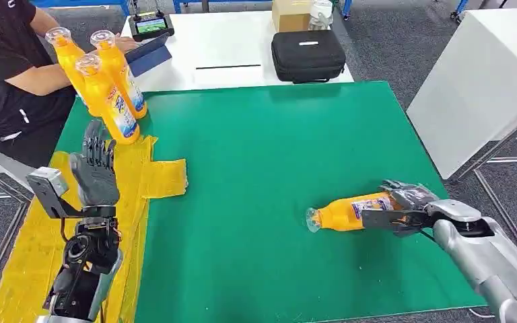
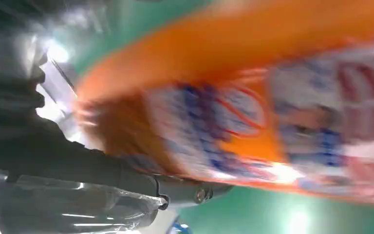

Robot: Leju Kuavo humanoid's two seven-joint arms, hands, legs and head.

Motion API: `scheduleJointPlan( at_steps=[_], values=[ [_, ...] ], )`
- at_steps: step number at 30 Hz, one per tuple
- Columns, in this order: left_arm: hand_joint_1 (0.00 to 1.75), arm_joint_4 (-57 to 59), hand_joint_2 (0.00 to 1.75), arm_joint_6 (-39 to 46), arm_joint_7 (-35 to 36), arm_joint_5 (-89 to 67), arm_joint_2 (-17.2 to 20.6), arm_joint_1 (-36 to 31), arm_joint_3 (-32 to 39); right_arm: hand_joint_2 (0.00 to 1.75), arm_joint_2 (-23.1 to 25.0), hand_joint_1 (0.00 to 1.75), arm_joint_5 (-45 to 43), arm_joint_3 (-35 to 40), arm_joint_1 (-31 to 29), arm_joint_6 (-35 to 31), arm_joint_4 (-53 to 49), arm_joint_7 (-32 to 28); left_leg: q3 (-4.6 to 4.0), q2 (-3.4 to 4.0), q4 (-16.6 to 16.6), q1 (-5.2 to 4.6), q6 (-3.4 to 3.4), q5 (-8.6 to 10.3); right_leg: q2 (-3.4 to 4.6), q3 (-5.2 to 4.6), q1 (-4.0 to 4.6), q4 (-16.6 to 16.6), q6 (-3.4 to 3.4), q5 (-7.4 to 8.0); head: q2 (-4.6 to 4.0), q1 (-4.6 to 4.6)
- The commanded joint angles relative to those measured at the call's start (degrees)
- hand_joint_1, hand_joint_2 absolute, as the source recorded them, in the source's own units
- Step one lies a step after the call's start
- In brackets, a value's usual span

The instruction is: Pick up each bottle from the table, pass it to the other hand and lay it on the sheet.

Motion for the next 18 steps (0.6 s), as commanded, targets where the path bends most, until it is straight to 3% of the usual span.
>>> scheduleJointPlan(
  at_steps=[1,2,3,18],
  values=[
    [0.00,7.93,0.00,-0.06,-0.03,1.79,1.10,-5.49,-3.70,1.75,7.32,1.19,1.06,11.80,-1.99,0.02,15.73,-1.10,0.23,-0.07,-0.08,0.07,-0.04,0.01,-0.09,0.29,0.08,-0.12,-0.04,-0.02,0.00,-0.02],
    [0.00,8.05,0.00,-0.06,-0.05,1.84,1.12,-5.71,-3.84,1.75,7.45,1.66,1.09,12.05,-1.57,-0.09,15.95,-1.16,0.46,-0.05,-0.15,0.10,-0.06,-0.02,-0.10,0.51,0.11,-0.22,-0.07,-0.04,0.00,0.00],
    [0.00,8.56,0.00,0.05,-0.17,2.16,1.24,-6.18,-4.15,1.75,7.75,1.75,1.13,12.68,-1.58,-0.15,16.44,-1.66,0.49,-0.05,-0.13,0.16,-0.06,-0.02,-0.11,0.56,0.17,-0.24,-0.06,-0.03,0.00,0.02],
    [0.00,11.43,0.00,-0.15,-0.73,3.36,1.22,-8.87,-5.26,1.75,7.78,1.75,-0.15,14.22,-0.85,0.23,17.00,-2.22,1.54,0.06,-0.14,0.25,-0.17,-0.16,0.06,1.54,0.24,-0.44,-0.10,0.02,0.00,0.02]
  ],
)
